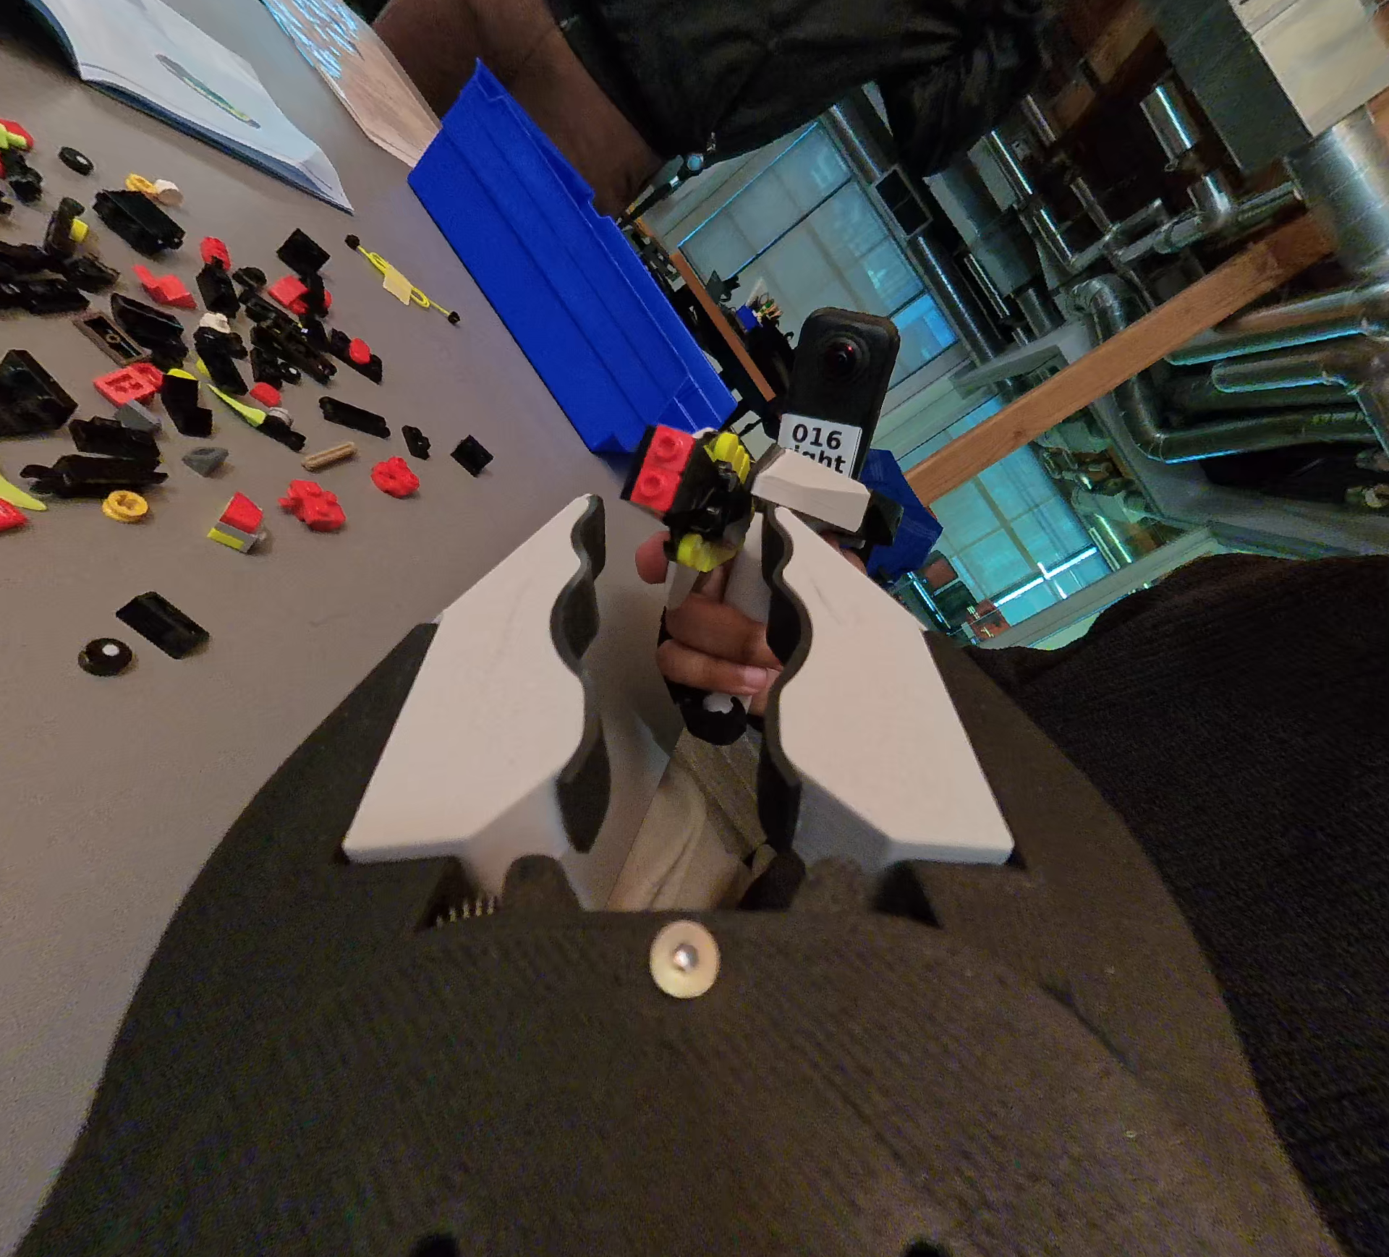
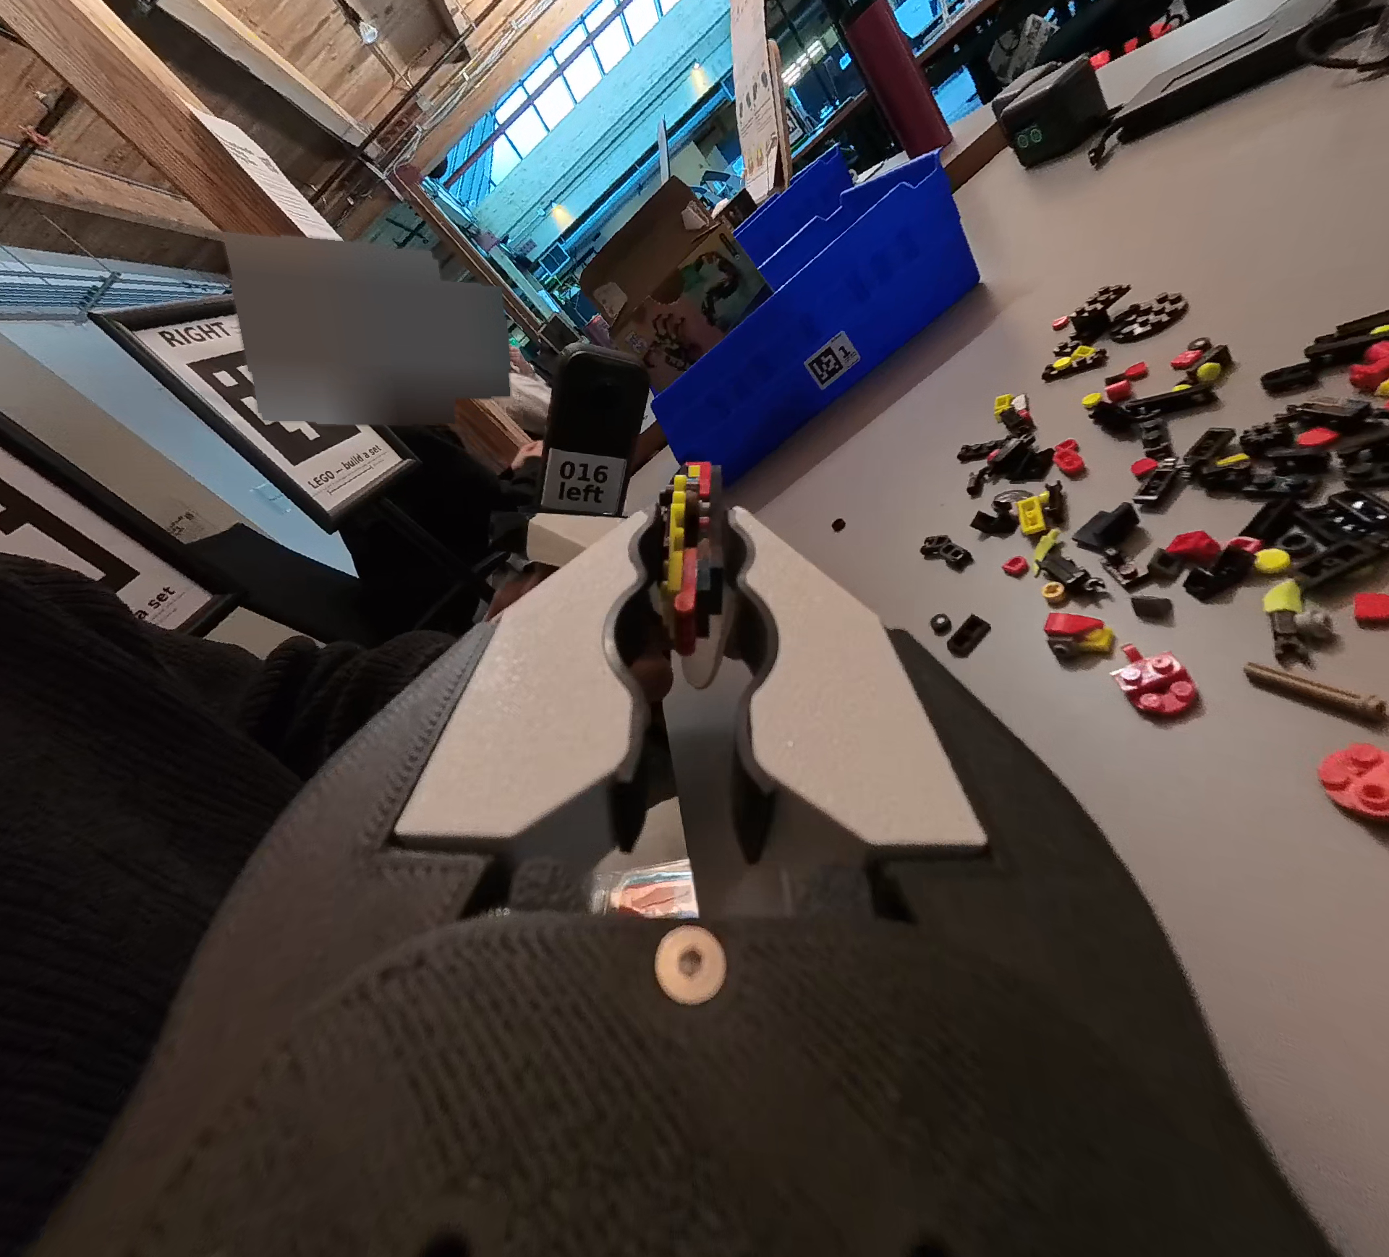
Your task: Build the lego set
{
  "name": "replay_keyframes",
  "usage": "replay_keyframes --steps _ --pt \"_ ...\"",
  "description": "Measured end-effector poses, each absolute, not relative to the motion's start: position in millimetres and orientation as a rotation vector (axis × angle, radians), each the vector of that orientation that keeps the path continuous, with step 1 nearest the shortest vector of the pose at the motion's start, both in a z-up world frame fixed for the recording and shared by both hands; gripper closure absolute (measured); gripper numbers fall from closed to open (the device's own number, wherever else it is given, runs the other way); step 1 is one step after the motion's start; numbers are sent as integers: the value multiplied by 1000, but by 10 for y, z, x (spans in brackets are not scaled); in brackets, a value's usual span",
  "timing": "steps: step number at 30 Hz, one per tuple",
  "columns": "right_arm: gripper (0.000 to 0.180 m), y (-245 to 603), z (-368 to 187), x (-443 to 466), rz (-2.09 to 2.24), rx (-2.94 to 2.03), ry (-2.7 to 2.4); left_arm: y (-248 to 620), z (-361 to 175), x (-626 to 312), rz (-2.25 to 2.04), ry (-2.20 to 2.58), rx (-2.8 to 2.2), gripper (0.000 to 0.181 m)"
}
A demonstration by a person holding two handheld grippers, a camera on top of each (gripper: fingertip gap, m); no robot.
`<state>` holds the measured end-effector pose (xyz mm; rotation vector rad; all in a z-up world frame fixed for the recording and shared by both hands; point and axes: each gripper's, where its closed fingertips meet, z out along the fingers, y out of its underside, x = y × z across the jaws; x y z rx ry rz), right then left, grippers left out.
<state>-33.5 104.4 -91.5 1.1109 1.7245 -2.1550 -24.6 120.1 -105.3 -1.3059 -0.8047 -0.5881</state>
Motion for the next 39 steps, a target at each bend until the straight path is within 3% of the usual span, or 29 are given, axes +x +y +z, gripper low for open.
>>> replay_keyframes --steps 13,39 --pt "166 1059 -952 -353 -2137 1125 1741 1195 -1059 -259 -617 -811 -1290 154" --pt "166 1057 -963 -352 -2116 1124 1704 1178 -1051 -263 -623 -803 -1289 159"
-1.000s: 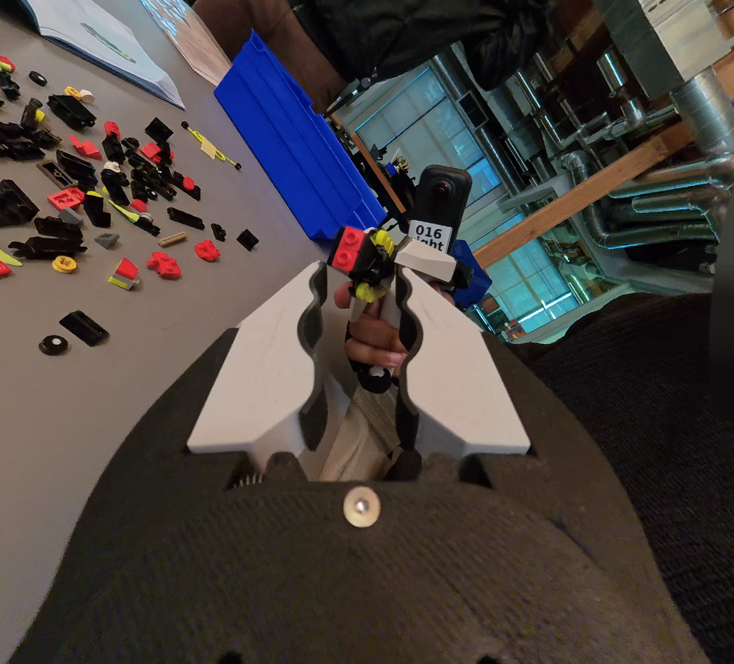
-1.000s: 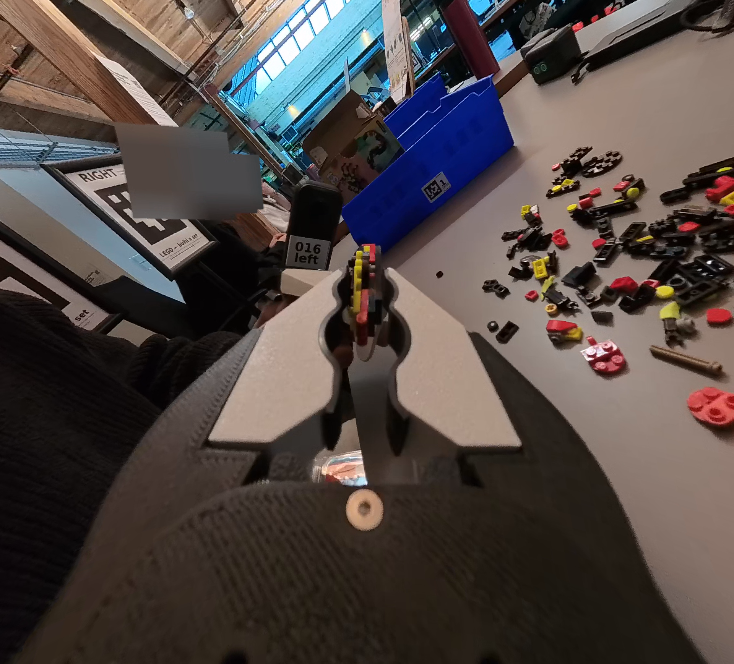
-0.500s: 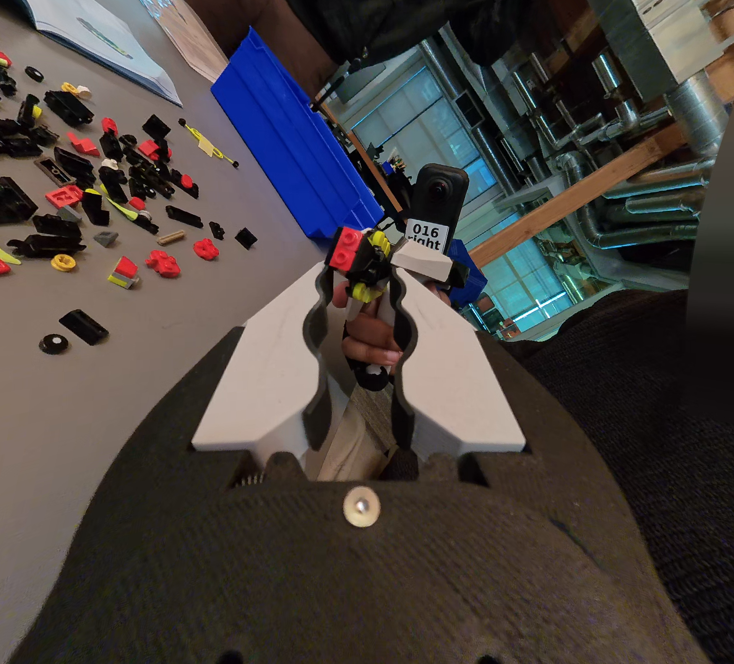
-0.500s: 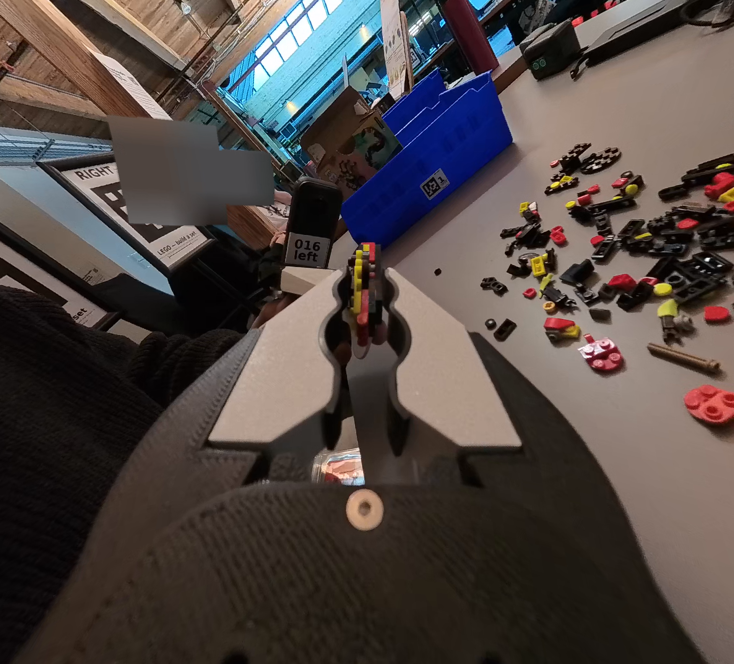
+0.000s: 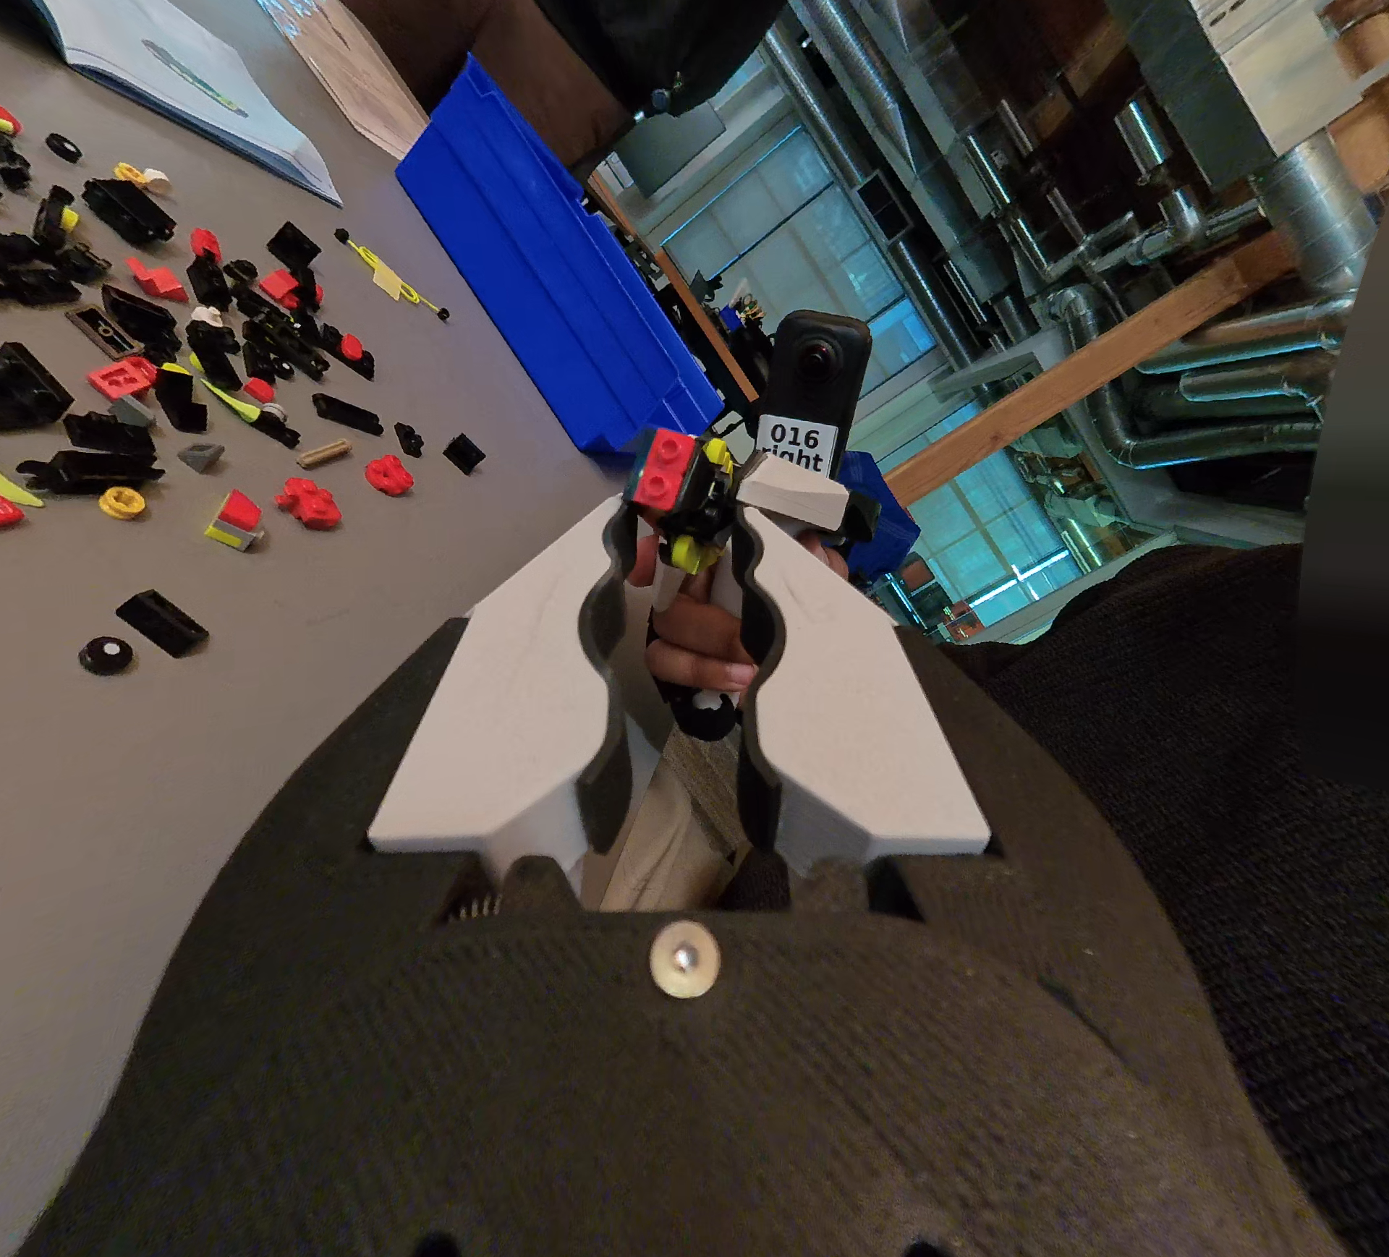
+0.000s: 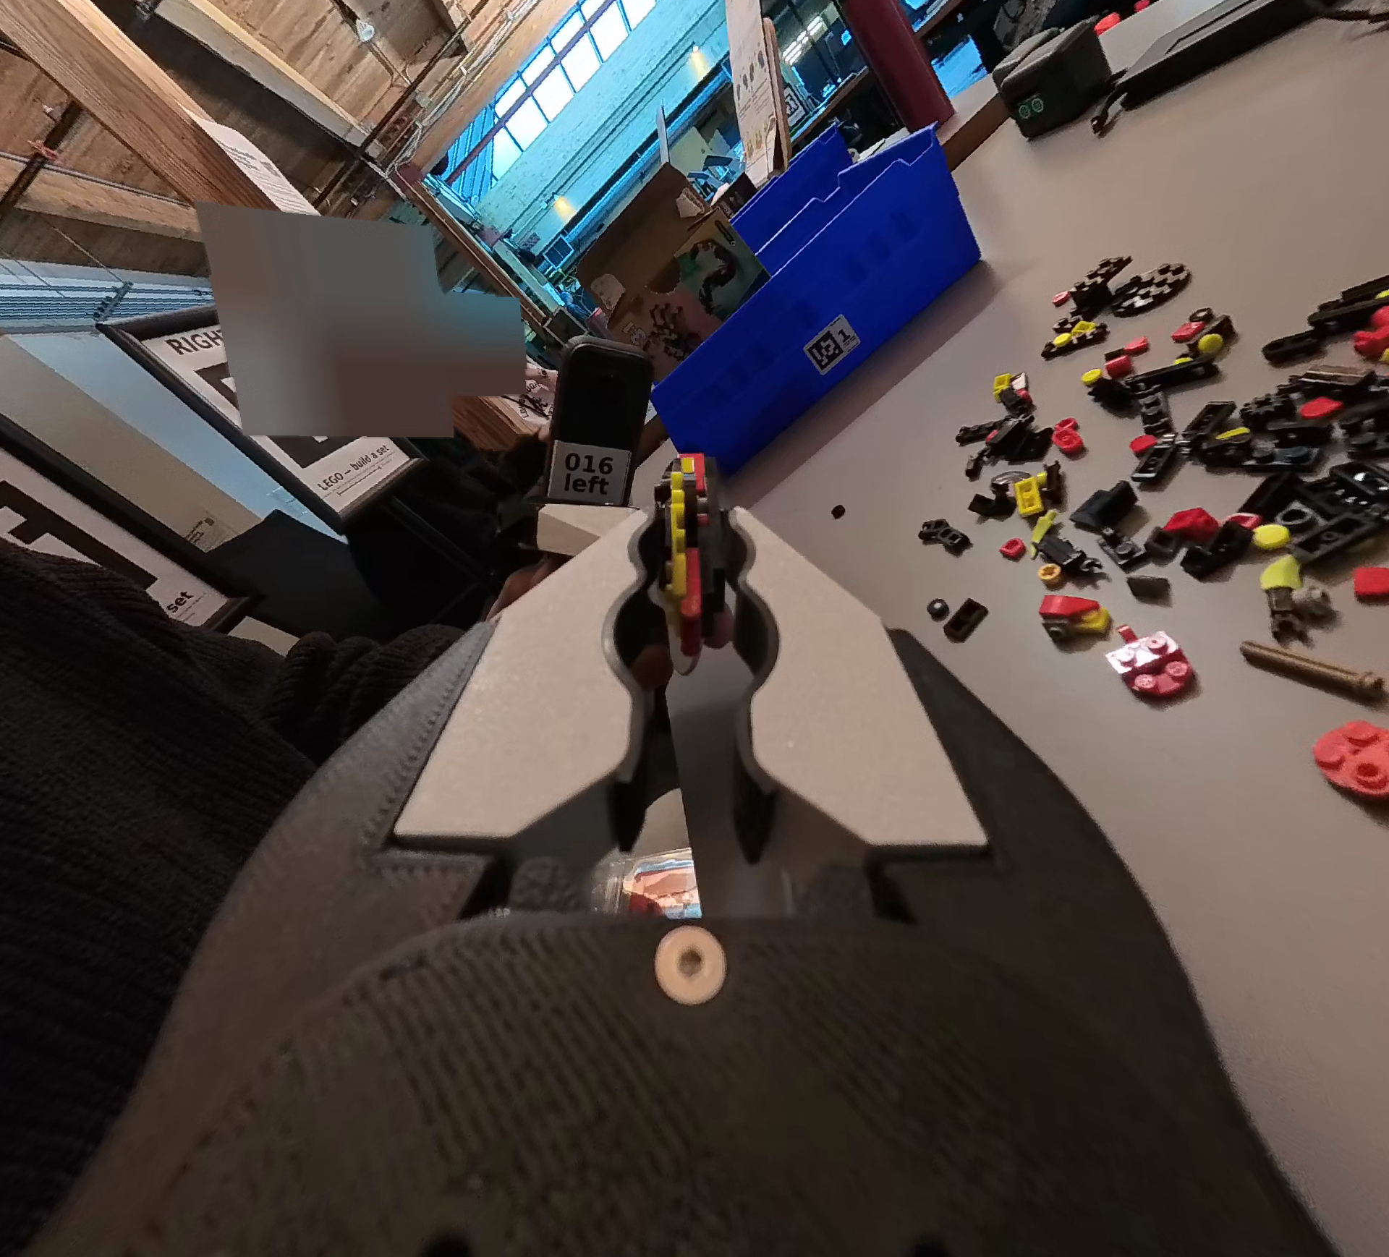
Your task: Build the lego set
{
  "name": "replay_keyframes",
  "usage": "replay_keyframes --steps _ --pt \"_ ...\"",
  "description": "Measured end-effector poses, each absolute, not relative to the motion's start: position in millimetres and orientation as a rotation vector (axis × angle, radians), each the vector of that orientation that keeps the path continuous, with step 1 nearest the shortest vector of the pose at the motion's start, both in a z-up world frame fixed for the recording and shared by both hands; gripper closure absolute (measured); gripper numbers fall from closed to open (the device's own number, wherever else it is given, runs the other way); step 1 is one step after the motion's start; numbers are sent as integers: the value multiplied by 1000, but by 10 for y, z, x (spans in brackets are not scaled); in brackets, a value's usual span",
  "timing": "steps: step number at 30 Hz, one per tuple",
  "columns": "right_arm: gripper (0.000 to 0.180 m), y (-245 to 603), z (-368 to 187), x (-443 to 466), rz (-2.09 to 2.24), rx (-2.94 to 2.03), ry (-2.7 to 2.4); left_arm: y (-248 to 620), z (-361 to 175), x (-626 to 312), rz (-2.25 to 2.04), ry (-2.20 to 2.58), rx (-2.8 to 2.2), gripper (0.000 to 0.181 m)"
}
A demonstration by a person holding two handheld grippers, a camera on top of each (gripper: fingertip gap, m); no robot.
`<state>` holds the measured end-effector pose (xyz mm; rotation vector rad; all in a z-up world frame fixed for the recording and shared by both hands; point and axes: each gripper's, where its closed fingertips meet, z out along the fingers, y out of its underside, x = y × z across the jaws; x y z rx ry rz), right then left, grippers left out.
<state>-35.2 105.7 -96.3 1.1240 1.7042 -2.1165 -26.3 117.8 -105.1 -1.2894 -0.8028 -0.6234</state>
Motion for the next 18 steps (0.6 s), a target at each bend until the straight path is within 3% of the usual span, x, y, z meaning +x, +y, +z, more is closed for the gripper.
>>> replay_keyframes --steps 18 --pt "165 1053 -958 -346 -2116 1112 1703 1156 -1026 -263 -614 -789 -1290 163"
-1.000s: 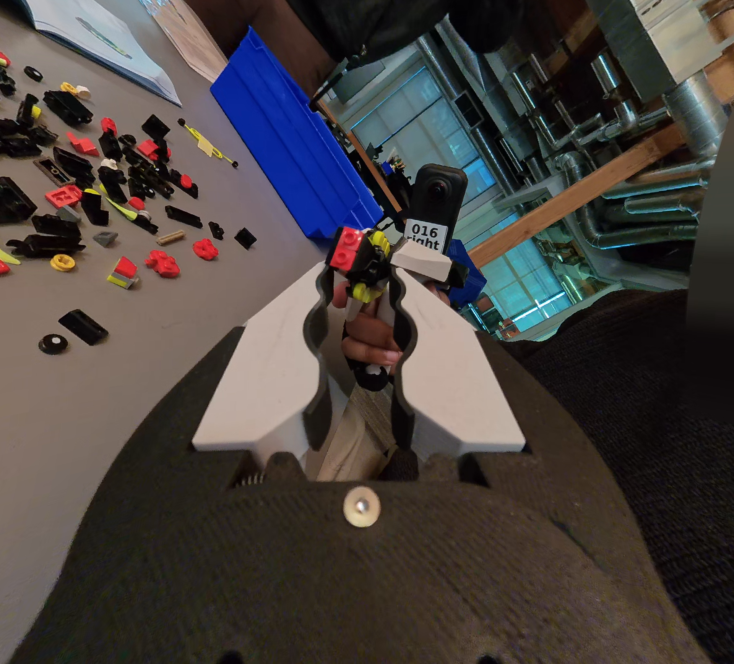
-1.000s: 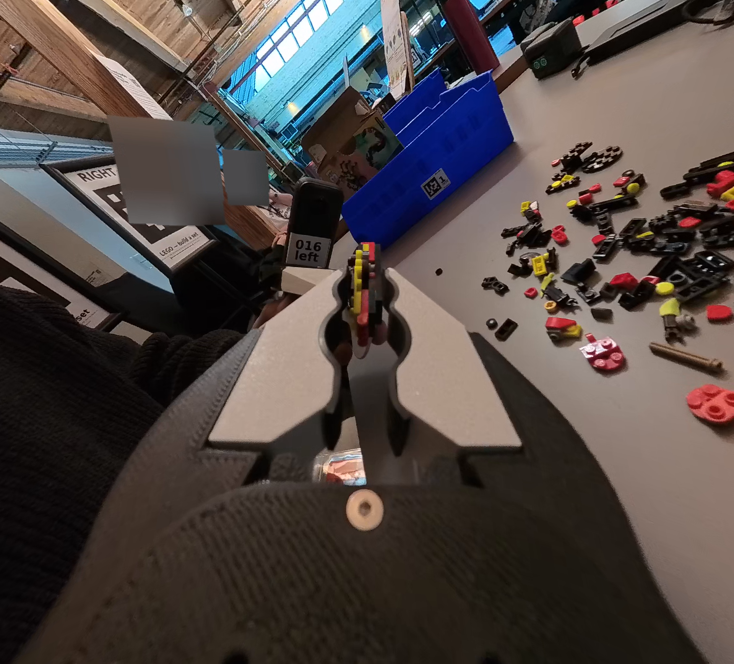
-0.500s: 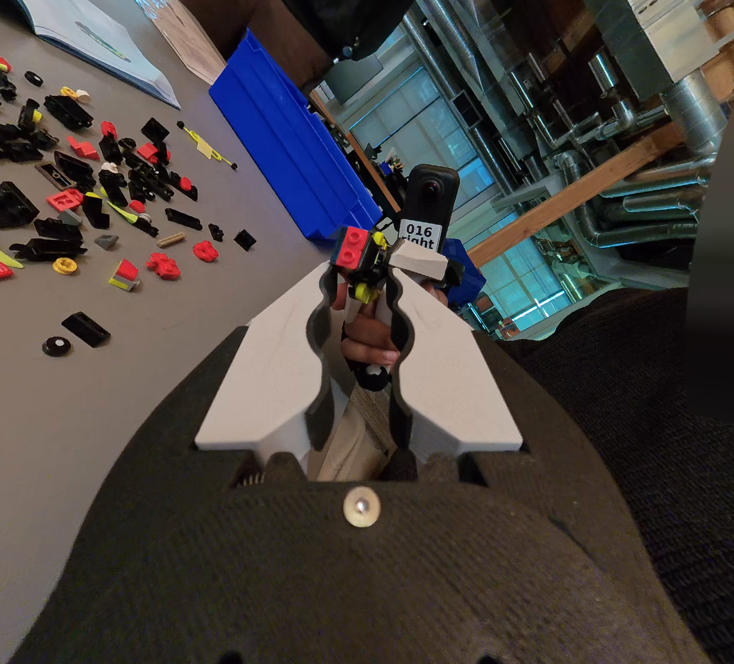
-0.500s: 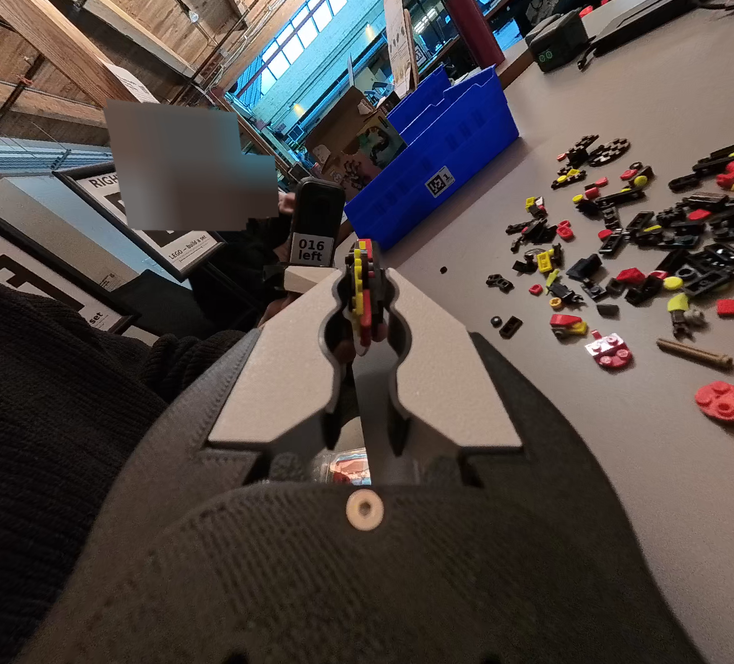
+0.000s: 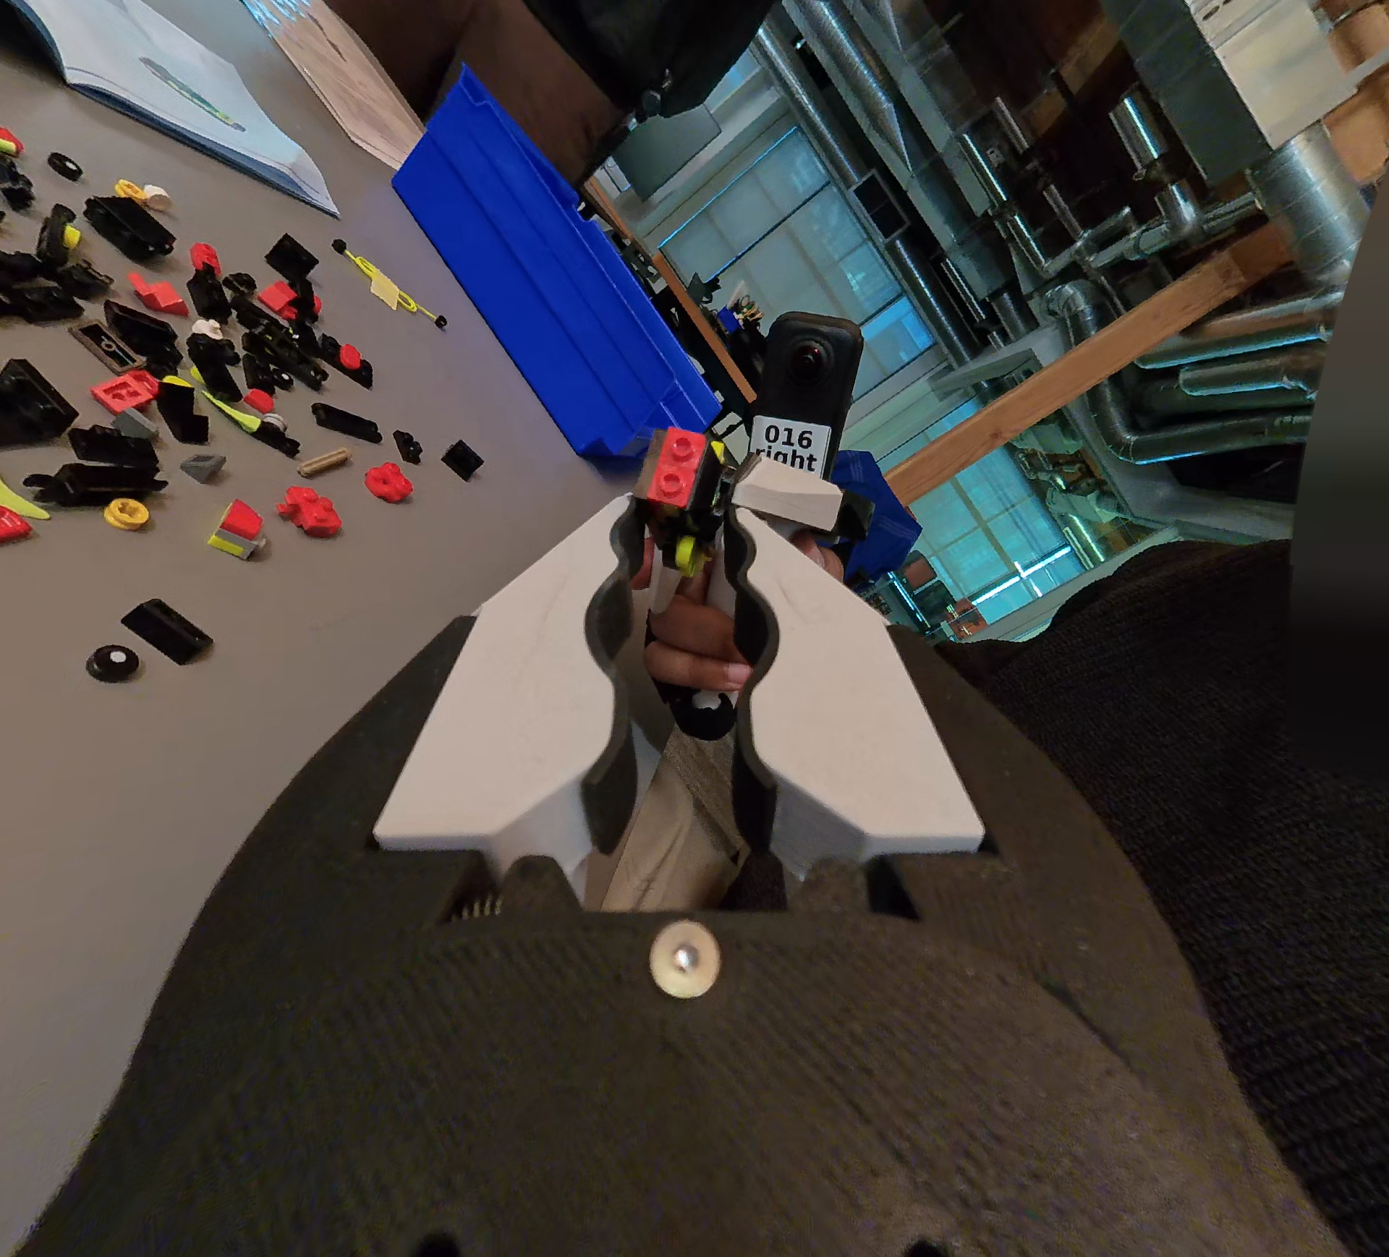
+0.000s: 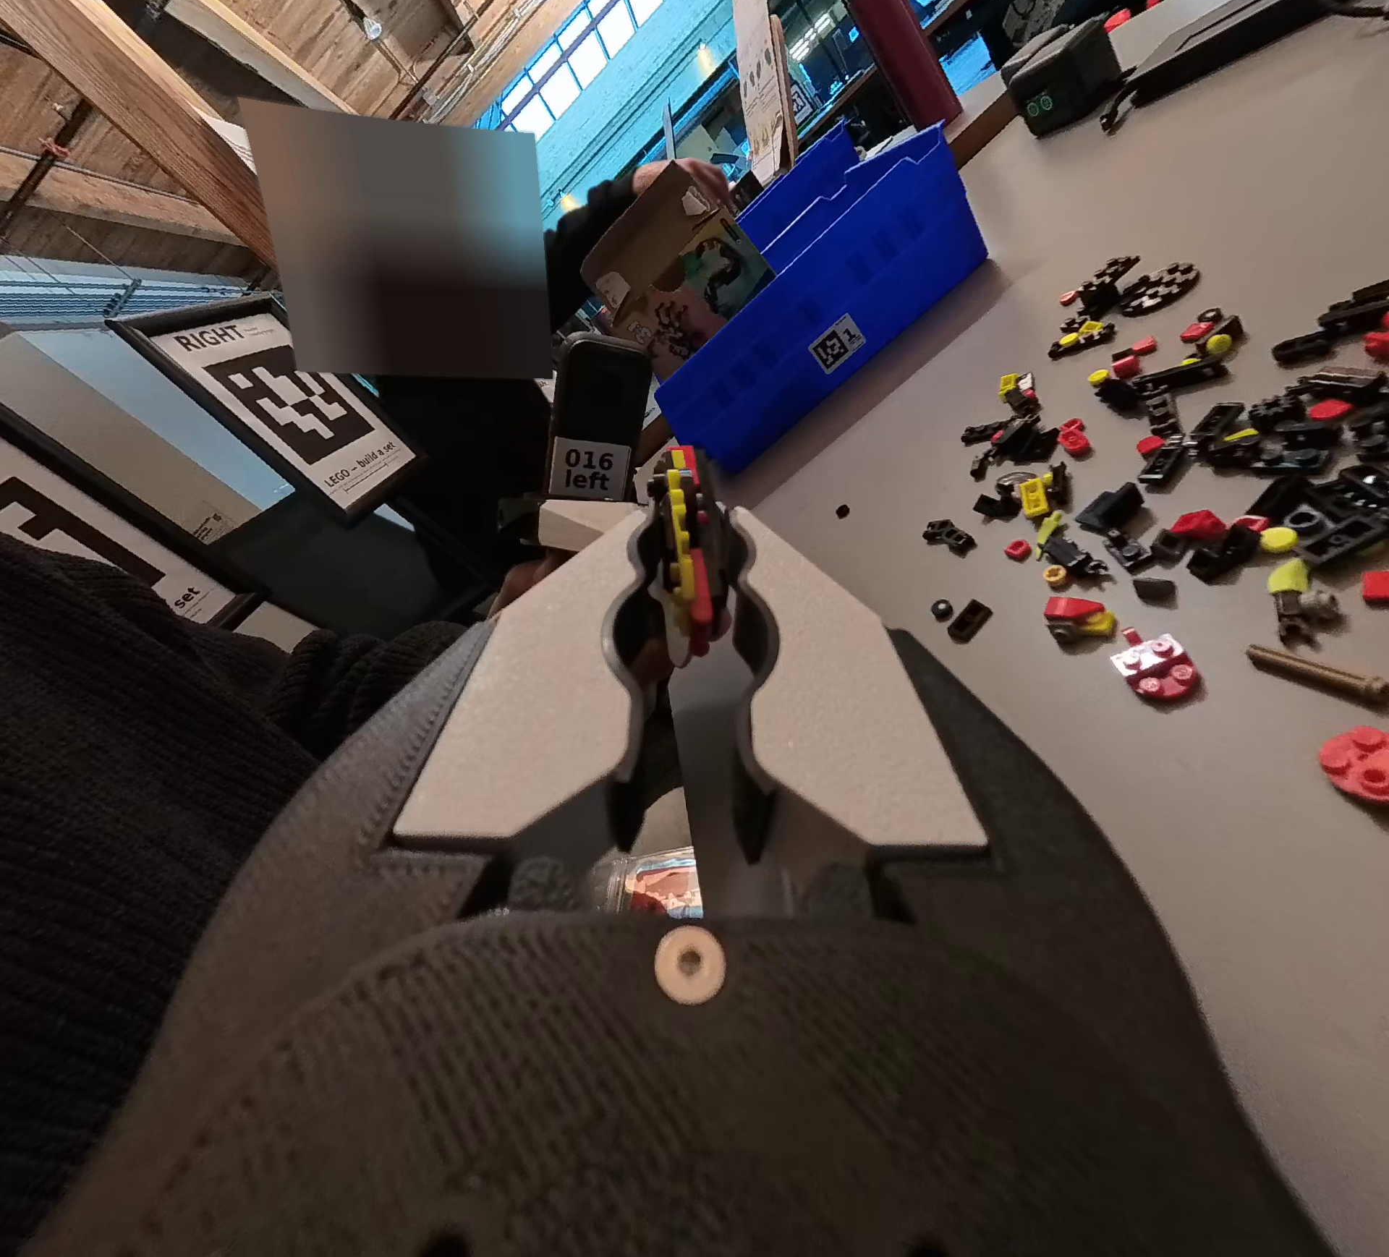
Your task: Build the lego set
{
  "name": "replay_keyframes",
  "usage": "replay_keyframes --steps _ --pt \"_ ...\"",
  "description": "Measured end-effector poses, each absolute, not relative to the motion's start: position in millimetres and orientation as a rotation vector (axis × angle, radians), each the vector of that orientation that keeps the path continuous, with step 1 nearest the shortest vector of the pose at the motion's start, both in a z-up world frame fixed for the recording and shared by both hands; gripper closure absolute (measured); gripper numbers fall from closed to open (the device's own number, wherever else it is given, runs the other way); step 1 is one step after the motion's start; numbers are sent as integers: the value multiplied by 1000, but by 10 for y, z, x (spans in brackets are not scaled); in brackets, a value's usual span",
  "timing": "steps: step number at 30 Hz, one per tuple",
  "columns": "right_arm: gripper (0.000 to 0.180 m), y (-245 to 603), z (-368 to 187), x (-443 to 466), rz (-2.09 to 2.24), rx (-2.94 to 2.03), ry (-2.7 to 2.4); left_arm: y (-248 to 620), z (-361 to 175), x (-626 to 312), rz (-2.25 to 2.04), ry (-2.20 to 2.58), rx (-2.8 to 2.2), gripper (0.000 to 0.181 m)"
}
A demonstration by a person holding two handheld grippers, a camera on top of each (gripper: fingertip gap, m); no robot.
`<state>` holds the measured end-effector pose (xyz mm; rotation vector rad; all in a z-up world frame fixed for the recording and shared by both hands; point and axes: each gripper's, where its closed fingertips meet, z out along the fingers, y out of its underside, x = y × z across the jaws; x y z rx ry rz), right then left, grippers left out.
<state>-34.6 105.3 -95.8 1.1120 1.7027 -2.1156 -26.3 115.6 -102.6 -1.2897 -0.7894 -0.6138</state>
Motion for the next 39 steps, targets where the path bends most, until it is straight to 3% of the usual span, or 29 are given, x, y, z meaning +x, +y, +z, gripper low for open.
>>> replay_keyframes --steps 31,39 --pt "167 1189 -785 -316 -2141 937 1653 1174 -947 -167 -567 -697 -1362 165" --pt "162 1245 -868 -252 -2156 870 1942 1242 -976 -160 -492 -635 -1446 165"
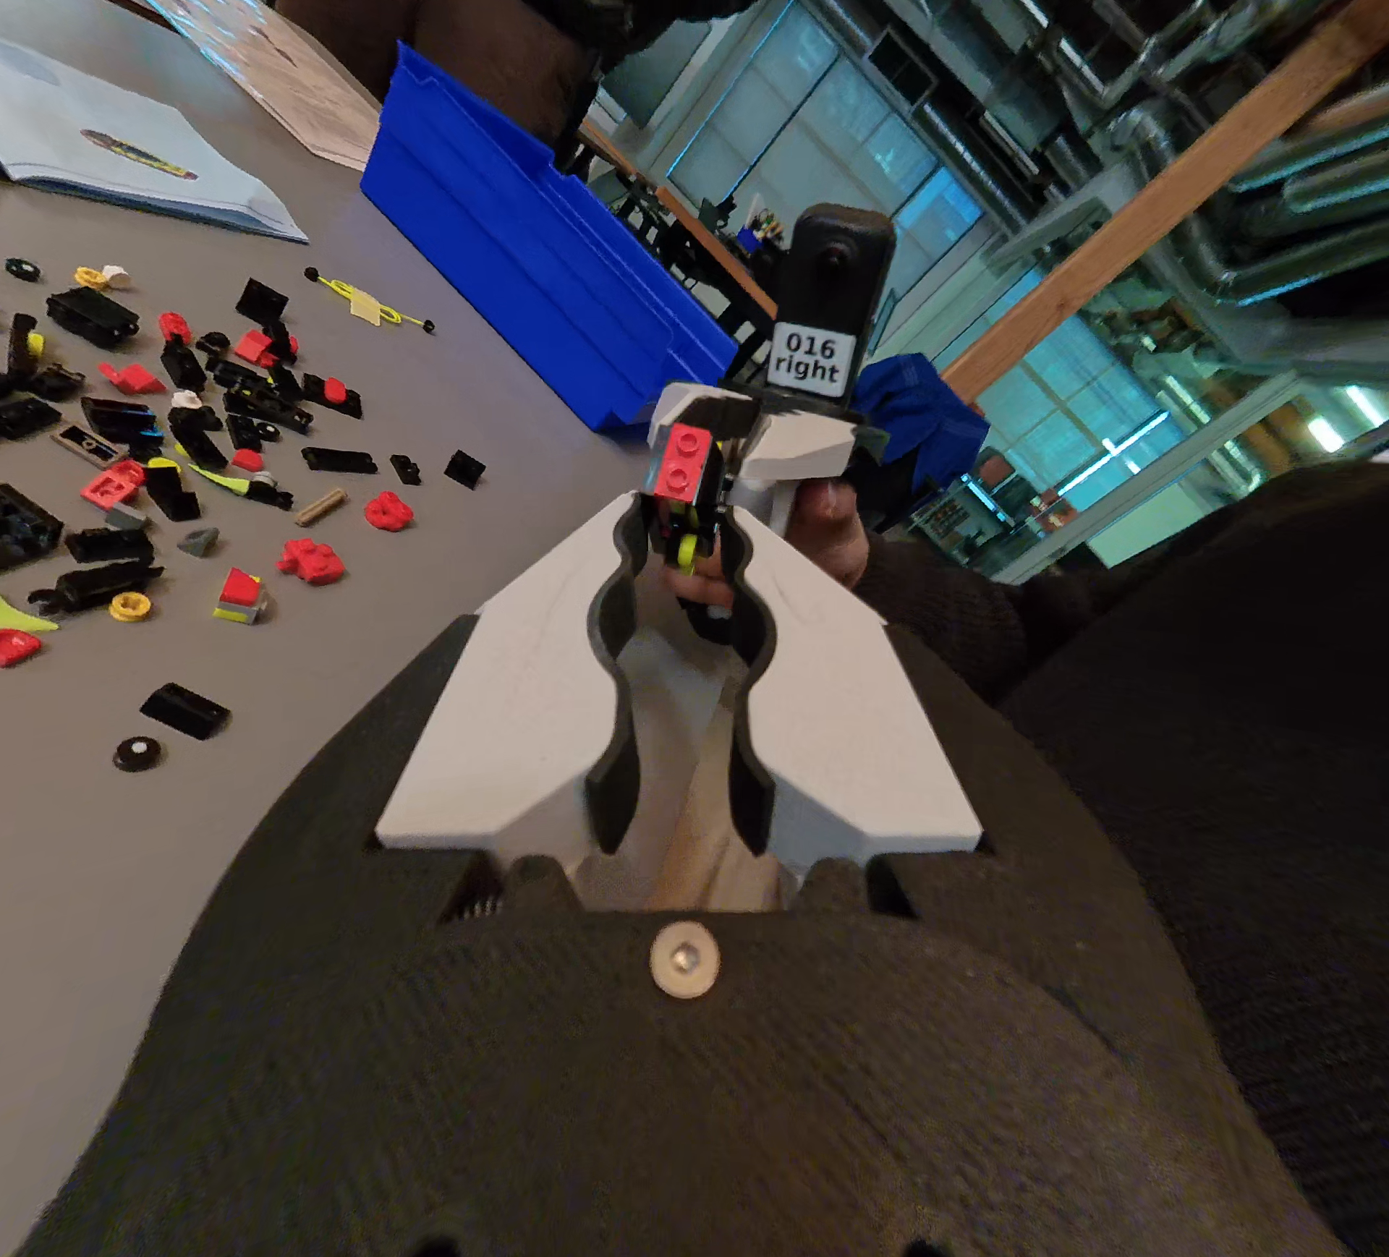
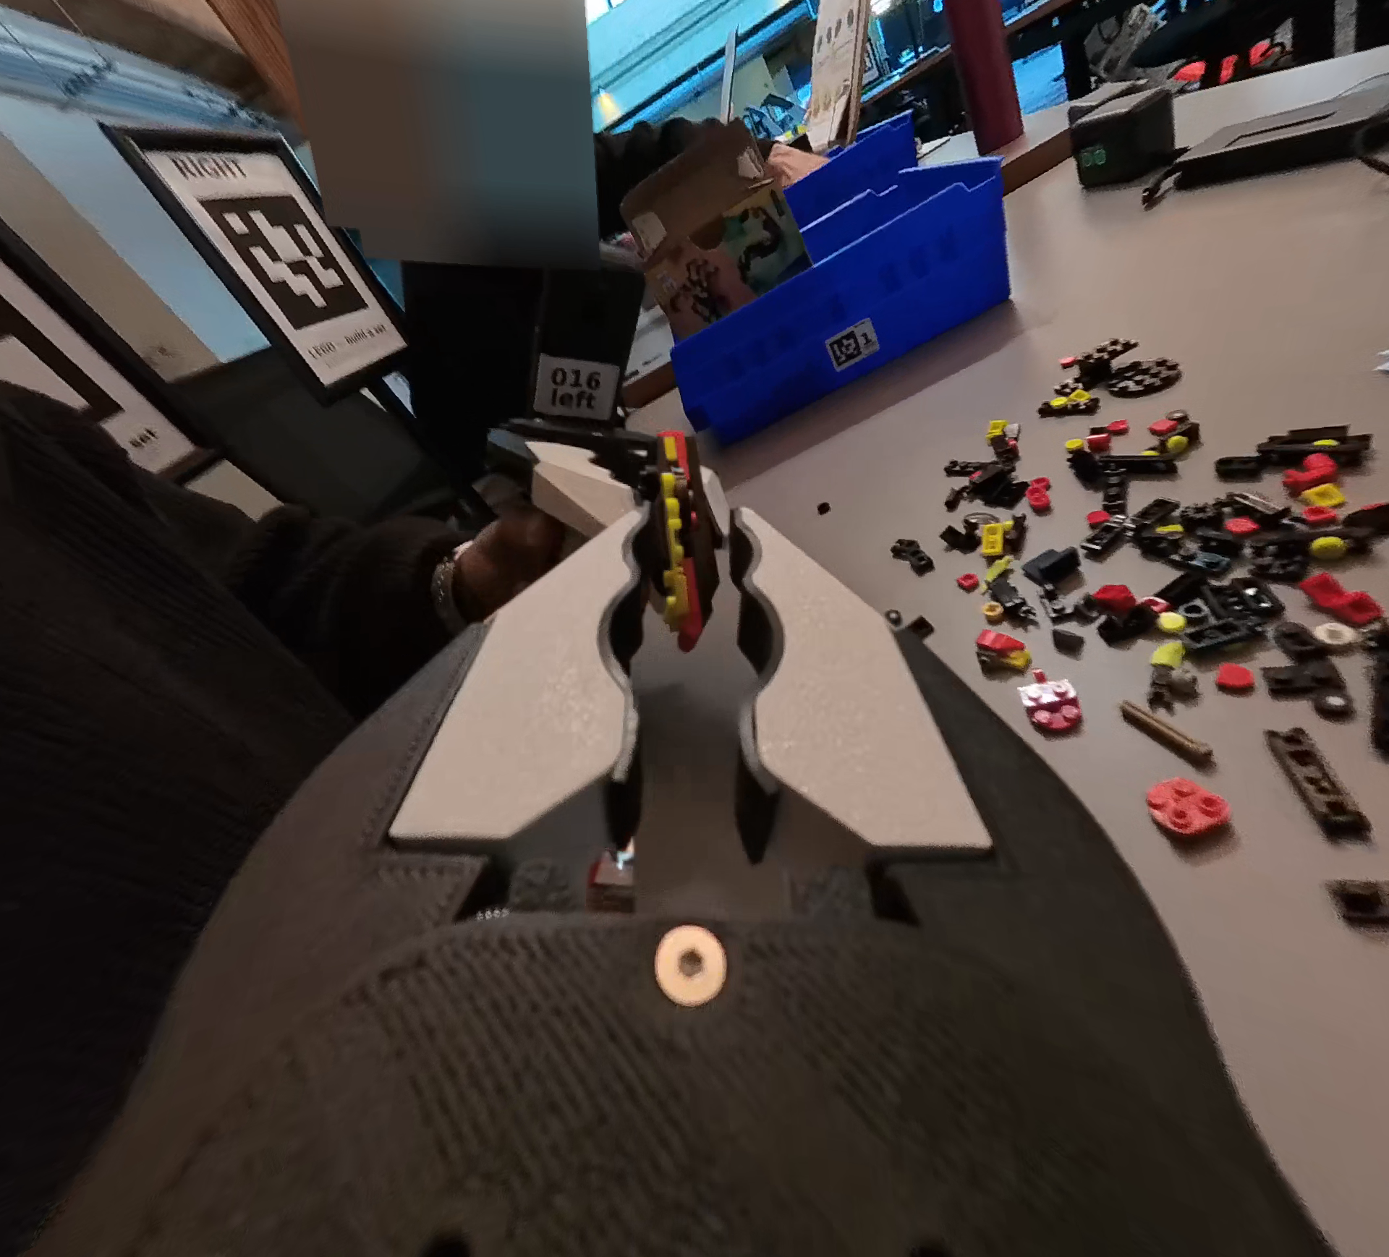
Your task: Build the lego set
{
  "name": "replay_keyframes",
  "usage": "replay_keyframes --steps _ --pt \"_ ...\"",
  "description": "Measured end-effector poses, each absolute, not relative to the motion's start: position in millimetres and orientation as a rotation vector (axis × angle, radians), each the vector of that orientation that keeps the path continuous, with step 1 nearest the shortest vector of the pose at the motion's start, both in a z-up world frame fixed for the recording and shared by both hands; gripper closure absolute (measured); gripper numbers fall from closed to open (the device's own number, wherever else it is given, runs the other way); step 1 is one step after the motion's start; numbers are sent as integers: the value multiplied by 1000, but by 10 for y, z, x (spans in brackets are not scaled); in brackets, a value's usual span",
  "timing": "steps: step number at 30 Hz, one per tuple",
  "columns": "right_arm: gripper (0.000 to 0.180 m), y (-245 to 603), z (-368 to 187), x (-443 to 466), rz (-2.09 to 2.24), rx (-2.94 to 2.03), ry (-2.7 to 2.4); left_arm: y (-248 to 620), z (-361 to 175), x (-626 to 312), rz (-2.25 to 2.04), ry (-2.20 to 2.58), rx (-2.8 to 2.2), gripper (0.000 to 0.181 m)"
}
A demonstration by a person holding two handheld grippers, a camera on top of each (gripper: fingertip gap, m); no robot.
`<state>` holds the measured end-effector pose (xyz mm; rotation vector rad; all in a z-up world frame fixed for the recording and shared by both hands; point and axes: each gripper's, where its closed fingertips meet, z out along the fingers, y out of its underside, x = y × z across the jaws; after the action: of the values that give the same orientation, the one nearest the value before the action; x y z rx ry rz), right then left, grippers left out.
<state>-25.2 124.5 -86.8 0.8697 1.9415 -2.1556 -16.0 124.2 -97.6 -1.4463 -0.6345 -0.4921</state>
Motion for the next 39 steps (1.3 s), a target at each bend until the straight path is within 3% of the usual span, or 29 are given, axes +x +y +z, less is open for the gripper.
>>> replay_keyframes --steps 12,39 --pt "157 1367 -980 -97 -2061 839 1994 1414 -987 -93 -427 -474 -1571 165" --pt "166 2049 -849 108 -2233 1046 1898 2034 -905 143 -686 -264 -1576 159"
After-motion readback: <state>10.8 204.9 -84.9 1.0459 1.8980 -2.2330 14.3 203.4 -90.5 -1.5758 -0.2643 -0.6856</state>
